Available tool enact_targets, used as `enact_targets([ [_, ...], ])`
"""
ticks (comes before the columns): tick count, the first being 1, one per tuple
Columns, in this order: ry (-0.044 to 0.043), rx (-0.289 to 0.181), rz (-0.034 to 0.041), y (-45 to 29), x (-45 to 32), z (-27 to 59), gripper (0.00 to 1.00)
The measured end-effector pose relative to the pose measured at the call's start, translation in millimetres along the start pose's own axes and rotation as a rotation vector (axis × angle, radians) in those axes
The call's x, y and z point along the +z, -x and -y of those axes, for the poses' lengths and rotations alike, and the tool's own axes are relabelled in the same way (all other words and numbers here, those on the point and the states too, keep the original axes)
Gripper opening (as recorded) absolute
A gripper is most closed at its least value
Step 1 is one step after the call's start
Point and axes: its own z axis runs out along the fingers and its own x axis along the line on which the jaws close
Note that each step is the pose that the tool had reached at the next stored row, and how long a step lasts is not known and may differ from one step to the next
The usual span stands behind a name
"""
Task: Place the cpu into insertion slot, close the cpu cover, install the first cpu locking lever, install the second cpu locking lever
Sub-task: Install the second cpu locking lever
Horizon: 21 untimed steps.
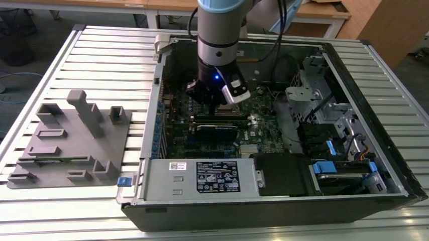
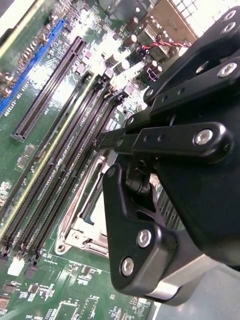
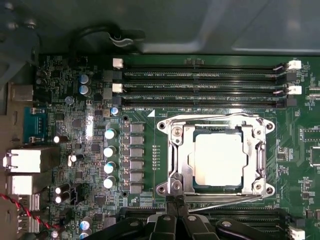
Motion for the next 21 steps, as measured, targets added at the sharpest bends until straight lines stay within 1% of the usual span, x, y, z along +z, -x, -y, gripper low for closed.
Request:
enact_targets([
  [2,0.0045,0.000,-0.0001,0.0,-0.1,2.0,0.11],
  [4,0.0113,0.000,-0.0001,0.1,-0.2,3.4,0.11],
  [7,0.0240,0.000,-0.0003,0.1,-0.3,5.4,0.11],
  [10,0.0389,0.001,-0.0004,0.1,-0.4,7.8,0.11],
  [11,0.0423,0.001,-0.0004,0.1,-0.4,8.8,0.11],
  [13,0.0448,0.001,-0.0005,0.2,-0.5,10.3,0.11],
  [21,0.0453,0.001,-0.0006,-0.1,0.0,10.8,0.11],
])
